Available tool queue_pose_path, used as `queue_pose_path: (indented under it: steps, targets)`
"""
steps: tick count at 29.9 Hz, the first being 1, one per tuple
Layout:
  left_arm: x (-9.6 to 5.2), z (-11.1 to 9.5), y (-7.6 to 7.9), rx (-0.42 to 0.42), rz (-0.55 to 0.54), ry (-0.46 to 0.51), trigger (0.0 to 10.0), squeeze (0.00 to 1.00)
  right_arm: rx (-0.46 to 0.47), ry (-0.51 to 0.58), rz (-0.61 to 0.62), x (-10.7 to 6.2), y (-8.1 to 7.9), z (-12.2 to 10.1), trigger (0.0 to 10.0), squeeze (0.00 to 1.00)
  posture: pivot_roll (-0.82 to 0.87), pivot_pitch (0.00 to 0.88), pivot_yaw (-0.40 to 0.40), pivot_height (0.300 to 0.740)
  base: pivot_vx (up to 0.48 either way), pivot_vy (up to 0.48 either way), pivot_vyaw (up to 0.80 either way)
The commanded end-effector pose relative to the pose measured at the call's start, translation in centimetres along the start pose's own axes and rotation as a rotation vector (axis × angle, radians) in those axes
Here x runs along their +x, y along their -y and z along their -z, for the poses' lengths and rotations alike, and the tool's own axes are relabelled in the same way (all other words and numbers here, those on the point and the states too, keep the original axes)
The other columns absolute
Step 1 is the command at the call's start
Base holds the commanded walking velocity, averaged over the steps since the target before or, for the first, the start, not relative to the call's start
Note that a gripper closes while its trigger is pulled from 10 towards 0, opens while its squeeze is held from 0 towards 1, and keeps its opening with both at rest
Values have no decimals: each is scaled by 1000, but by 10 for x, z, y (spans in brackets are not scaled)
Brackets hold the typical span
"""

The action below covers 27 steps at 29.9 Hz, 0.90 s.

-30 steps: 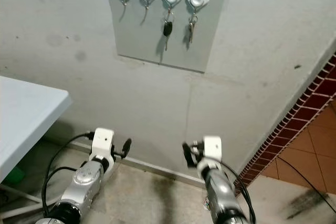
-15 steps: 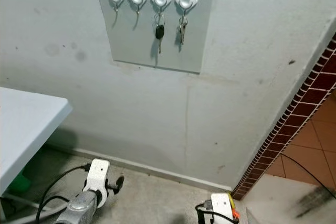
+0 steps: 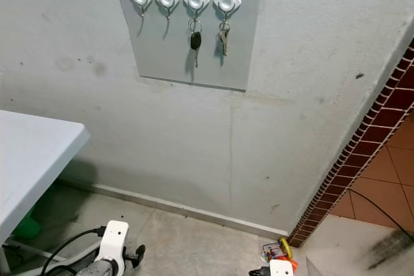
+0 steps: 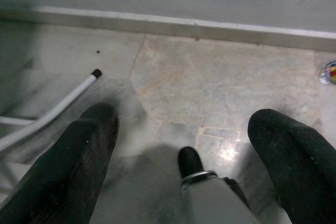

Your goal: Hang keys on a hook

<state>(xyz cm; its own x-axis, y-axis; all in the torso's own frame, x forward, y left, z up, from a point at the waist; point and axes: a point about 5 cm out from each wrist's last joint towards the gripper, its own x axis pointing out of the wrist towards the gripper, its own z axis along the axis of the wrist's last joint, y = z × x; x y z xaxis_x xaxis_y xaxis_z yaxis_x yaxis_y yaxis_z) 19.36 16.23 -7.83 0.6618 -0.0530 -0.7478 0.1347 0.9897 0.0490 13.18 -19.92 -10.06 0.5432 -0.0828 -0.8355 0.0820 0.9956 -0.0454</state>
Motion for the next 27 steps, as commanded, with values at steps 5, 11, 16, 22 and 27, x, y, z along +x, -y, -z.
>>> queue_pose_path:
  steps: [5, 11, 16, 22, 27]
  targets:
    - [-1, 4, -2, -20, -13, -6, 10000, 0, -33, 0, -28, 3, -8, -8, 10000, 0, -54, 0, 26, 732, 0, 0, 0]
    - [-2, 7, -2, -33, -26, -14, 10000, 0, -41, -7, -41, 3, -10, -7, 10000, 0, -47, 0, 20, 732, 0, 0, 0]
    - [-3, 9, -4, -38, -33, -17, 10000, 0, -53, -17, -43, 2, -10, -2, 10000, 0, -47, 0, 21, 732, 0, 0, 0]
    - [-3, 8, -4, -39, -34, -14, 10000, 0, -61, -34, -35, 1, -9, 2, 10000, 0, -47, 0, 20, 732, 0, 0, 0]
    - [-3, 9, -5, -37, -33, -15, 10000, 0, -75, -34, -42, 0, -11, 4, 10000, 0, -48, 0, 19, 732, 0, 0, 0]
